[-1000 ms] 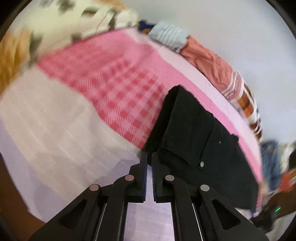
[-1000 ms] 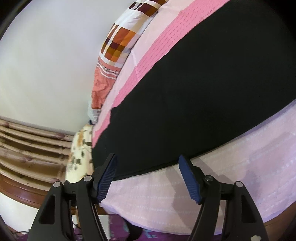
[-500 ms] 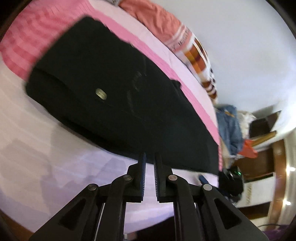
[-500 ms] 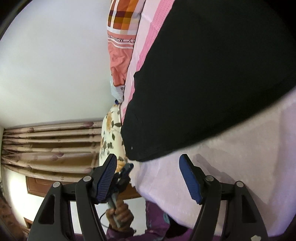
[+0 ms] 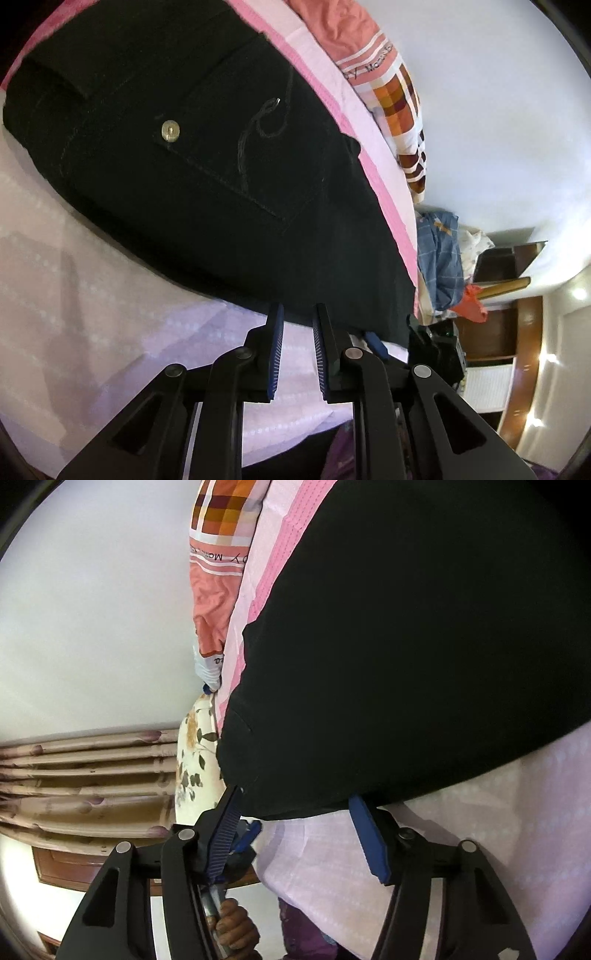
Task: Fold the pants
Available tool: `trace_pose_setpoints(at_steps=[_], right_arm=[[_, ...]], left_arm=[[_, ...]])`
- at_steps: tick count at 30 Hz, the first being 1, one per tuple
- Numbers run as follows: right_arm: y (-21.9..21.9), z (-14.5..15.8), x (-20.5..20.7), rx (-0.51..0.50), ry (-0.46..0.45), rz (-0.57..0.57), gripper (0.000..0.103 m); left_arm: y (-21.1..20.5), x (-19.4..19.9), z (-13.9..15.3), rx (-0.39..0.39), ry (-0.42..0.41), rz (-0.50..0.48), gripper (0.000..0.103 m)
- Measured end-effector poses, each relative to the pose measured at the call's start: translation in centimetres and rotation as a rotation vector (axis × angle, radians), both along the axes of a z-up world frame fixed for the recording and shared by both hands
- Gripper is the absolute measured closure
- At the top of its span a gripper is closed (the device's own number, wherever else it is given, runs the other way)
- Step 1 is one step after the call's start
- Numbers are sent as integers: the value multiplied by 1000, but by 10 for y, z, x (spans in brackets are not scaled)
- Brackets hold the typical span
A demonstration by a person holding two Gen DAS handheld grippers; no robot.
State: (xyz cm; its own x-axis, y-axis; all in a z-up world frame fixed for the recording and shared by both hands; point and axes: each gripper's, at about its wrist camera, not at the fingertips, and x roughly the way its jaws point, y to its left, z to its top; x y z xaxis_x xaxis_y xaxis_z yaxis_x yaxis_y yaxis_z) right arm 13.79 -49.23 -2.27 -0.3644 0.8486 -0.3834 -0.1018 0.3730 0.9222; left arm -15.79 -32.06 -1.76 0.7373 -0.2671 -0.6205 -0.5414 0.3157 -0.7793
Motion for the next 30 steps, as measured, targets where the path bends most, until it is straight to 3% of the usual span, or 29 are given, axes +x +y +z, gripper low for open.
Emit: trace_pose_setpoints(at_steps=[4, 6, 13, 17, 20, 25, 30], right_arm=[[-3, -7, 2, 22, 52, -41, 52], [-4, -8, 3, 14, 46, -39, 58], [8, -9, -2, -4, 26, -2, 70], [16, -18, -5, -29, 51, 17, 87], [15, -15, -5, -30, 14, 21, 93], [8, -12, -6, 1, 33, 8, 96], [7, -9, -15, -30, 13, 66, 97]], left_arm=[[9, 2, 9, 5, -36, 26, 86], [10, 7, 8, 21, -3, 20, 86], [4, 12, -10, -69, -10, 21, 84], [6, 9, -11, -87, -7, 45, 69], [12, 0, -10, -81, 2, 93, 61], [21, -13, -15, -129, -7, 164, 58], [22, -23, -3, -53, 19, 189, 53]])
